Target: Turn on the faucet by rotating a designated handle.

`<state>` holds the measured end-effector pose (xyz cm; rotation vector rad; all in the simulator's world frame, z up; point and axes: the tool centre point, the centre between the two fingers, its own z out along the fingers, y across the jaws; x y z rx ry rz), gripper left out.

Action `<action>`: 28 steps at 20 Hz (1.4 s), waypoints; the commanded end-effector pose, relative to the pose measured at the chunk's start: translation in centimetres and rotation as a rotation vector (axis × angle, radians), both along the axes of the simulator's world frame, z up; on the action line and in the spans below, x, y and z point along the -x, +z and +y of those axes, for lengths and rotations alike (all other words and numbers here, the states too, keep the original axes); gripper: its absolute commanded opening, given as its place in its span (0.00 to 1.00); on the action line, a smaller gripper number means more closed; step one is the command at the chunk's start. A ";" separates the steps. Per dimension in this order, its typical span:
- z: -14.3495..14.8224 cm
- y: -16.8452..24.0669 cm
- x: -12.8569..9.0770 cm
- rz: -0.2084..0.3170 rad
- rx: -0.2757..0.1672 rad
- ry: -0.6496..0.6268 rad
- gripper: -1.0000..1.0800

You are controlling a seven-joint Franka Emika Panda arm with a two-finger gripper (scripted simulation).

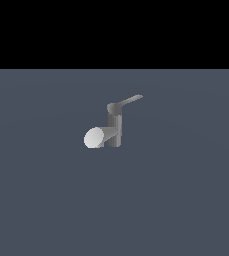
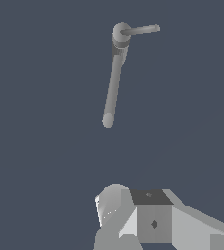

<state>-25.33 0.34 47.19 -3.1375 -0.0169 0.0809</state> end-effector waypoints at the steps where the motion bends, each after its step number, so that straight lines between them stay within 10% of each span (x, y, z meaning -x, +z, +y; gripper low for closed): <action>1: 0.0 0.0 0.0 0.000 0.000 0.000 0.00; 17: 0.1 0.1 -0.7 0.011 -0.028 -0.041 0.00; 28: -0.1 -1.3 -4.9 0.022 -0.082 -0.198 0.00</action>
